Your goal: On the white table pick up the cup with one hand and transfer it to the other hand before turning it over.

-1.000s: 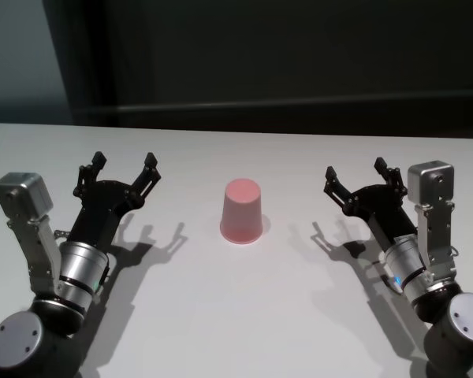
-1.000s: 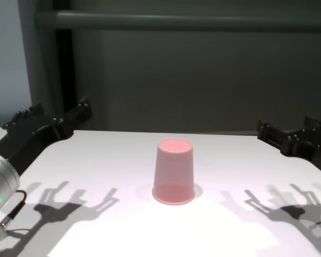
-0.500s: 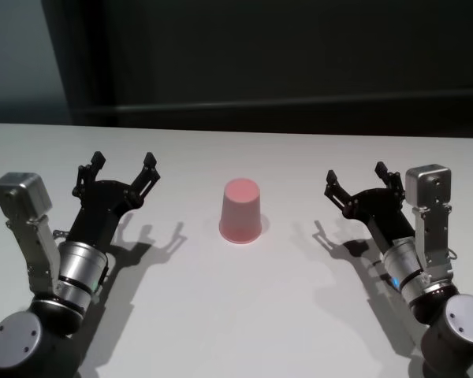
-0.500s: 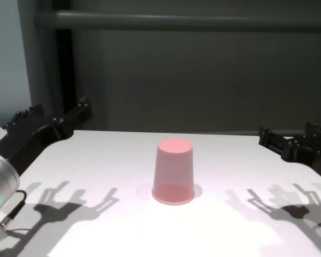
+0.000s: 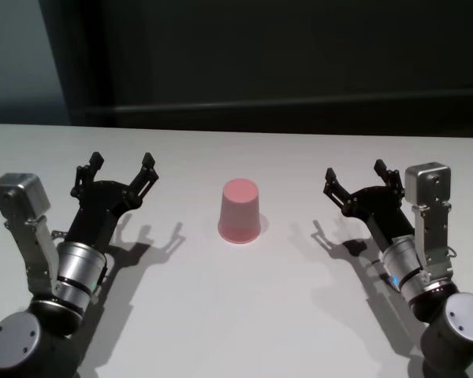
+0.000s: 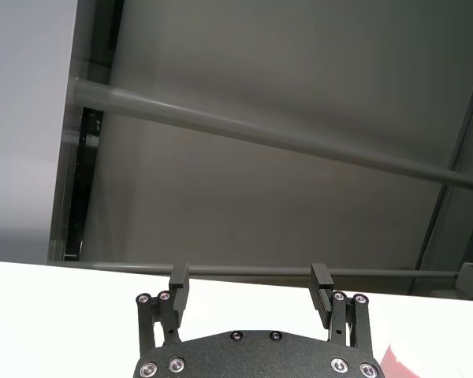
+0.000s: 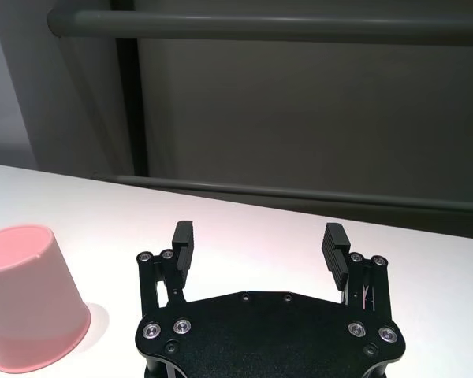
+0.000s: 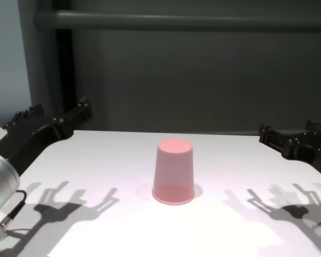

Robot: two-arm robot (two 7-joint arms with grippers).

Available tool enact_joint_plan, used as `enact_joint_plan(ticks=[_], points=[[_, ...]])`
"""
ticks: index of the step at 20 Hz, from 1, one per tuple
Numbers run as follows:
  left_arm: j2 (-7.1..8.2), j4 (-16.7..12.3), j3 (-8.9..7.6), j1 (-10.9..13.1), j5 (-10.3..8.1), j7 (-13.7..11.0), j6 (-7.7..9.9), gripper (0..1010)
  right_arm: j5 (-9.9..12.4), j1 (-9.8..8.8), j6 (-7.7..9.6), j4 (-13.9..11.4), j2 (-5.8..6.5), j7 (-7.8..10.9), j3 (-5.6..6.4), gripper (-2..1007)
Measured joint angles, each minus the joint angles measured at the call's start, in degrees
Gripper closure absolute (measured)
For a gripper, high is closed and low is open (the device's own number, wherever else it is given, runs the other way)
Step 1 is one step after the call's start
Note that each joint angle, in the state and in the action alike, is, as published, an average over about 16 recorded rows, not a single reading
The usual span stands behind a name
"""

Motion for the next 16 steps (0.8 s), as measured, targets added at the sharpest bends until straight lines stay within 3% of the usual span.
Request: enact_joint_plan(ticks=[16], points=[[0.00, 0.0, 0.00, 0.0, 0.00, 0.0, 0.00, 7, 0.1, -0.04, -0.09, -0.3, 0.09, -0.01, -0.06, 3]])
